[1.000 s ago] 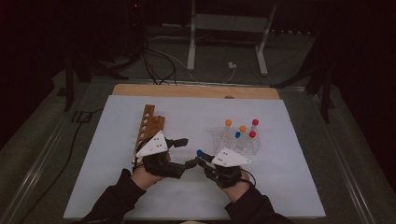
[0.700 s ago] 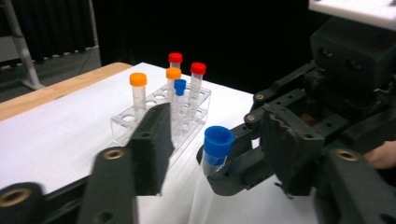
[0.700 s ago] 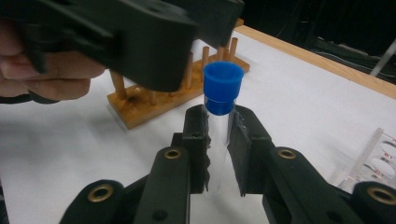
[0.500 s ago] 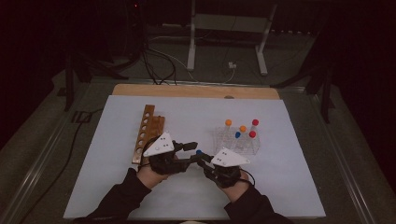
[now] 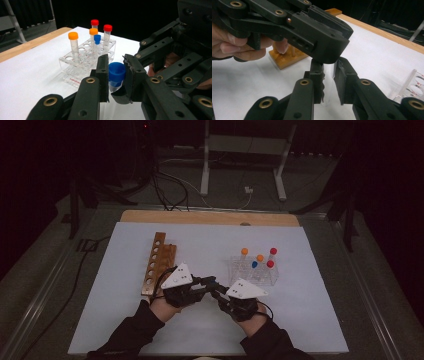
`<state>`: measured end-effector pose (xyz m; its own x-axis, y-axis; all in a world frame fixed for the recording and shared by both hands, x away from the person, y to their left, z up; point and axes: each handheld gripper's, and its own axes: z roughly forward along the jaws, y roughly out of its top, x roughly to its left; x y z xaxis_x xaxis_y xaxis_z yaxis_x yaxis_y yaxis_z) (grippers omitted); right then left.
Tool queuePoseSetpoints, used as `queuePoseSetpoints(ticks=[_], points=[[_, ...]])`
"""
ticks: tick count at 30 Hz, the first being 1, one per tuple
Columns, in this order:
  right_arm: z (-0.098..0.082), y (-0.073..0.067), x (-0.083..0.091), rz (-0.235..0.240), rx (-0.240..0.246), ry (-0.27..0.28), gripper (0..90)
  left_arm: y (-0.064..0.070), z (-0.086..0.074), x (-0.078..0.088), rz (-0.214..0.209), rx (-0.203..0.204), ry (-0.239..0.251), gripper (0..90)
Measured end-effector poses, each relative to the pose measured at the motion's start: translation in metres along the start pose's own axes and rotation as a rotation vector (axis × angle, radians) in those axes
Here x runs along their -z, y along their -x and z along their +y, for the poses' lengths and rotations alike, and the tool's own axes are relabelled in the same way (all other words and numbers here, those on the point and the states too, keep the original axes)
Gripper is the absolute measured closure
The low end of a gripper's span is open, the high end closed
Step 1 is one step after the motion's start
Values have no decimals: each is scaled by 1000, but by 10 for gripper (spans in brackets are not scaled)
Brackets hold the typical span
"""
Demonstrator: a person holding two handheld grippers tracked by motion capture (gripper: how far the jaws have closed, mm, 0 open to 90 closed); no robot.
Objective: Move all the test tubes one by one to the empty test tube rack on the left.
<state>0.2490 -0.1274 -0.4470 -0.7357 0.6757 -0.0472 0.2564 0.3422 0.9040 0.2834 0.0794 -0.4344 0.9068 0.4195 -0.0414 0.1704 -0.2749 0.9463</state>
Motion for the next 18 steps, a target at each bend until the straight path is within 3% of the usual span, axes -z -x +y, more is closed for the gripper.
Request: queuePoseSetpoints(ticks=[5, 16, 18], points=[[0, 1, 0, 0, -7, -1, 756, -1, 1, -1, 2, -9, -4, 770], [0, 5, 1, -11, -28, -2, 526, -10, 7, 8, 26, 1, -4, 772], [0, 8, 0, -4, -36, -1, 409, -13, 9, 11, 35, 3, -8, 772]])
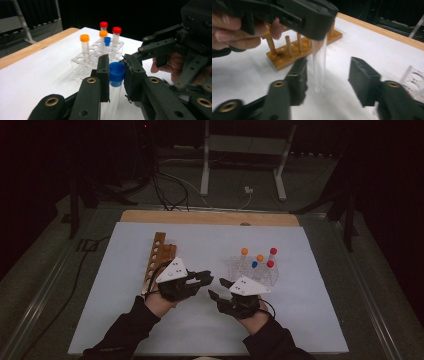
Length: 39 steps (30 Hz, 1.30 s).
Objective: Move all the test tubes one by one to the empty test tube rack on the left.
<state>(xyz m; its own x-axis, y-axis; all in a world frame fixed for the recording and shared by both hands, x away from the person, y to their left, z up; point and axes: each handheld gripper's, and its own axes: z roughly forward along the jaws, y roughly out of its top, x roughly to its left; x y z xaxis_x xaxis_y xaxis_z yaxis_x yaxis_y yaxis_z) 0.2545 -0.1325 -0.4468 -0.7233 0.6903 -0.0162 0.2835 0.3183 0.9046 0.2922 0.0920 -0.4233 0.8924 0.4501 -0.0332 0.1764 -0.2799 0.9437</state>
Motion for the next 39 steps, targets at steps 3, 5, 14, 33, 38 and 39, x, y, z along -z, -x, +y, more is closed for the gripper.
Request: queuePoseSetpoints(ticks=[3, 5, 14, 33, 38, 39], points=[[0, 1, -1, 20, 19, -2, 338, -5, 3, 4, 13, 10, -4, 773], [0, 2, -1, 30, 11, 3, 302, -9, 6, 9, 27, 7, -8, 773], [2, 8, 1, 49, -7, 8, 158, -24, 16, 24, 68, -5, -14, 772], [2, 4, 7, 113, 28, 14, 0, -82, 37, 72, 281, 20, 2, 772], [1, 5, 7, 117, 21, 26, 0, -101, 39, 76, 330, 39, 1, 772], [1, 5, 7, 115, 18, 27, 0, -104, 39, 76, 339, 45, 5, 772]])
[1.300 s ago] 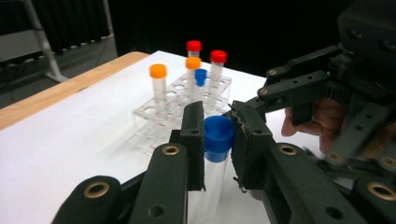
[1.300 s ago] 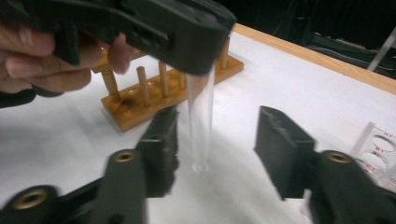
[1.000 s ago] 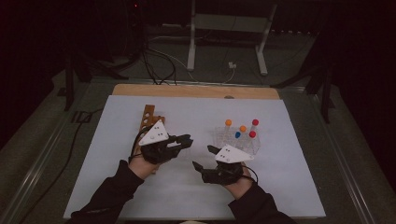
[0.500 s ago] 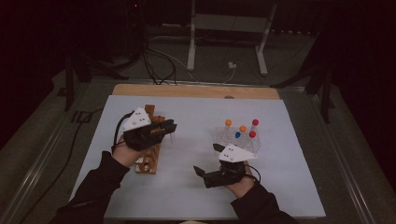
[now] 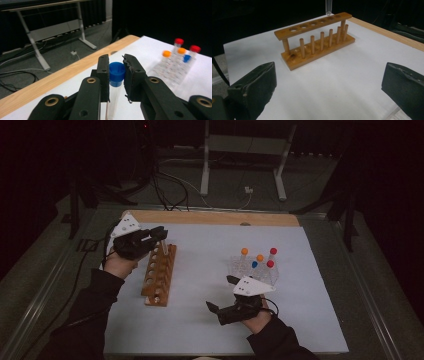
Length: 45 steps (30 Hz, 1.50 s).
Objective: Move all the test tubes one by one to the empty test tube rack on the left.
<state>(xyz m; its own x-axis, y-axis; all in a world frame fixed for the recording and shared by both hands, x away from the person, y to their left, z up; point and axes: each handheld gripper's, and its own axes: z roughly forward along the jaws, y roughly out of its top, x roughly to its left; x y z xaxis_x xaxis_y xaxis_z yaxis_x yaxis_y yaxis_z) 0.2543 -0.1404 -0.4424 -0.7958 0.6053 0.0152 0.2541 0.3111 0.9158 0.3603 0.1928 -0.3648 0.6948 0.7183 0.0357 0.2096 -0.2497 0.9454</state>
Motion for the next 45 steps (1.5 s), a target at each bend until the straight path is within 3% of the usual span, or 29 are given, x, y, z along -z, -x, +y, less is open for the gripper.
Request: queuePoseSetpoints(ticks=[10, 17, 28, 45], points=[[-1, 1, -1, 6, 1, 3, 0, -36, 3, -13, 90, 48, 12, 772], [-2, 2, -1, 11, -1, 5, 0, -47, -4, -26, 116, 79, -1, 772], [-2, 3, 0, 11, -5, -1, 0, -58, -27, -39, 158, 109, -29, 772], [-3, 3, -1, 16, 1, -4, 0, -57, -68, -55, 148, 153, -74, 772]])
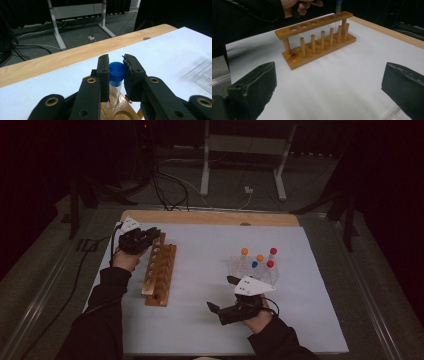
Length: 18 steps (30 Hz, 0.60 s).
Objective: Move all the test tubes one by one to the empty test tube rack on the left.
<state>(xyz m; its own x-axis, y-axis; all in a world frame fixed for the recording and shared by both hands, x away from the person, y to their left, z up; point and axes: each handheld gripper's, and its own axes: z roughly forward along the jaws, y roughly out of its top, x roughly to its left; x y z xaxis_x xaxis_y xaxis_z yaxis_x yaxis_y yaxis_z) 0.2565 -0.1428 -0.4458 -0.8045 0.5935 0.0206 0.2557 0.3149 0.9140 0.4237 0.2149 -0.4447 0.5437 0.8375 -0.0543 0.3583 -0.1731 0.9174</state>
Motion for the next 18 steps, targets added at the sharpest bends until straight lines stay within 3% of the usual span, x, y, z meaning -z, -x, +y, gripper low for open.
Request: queuePoseSetpoints(ticks=[18], points=[[-2, 0, -1, 27, 15, -1, 0, 1, -14, -5, 17, -13, -1, 771]])
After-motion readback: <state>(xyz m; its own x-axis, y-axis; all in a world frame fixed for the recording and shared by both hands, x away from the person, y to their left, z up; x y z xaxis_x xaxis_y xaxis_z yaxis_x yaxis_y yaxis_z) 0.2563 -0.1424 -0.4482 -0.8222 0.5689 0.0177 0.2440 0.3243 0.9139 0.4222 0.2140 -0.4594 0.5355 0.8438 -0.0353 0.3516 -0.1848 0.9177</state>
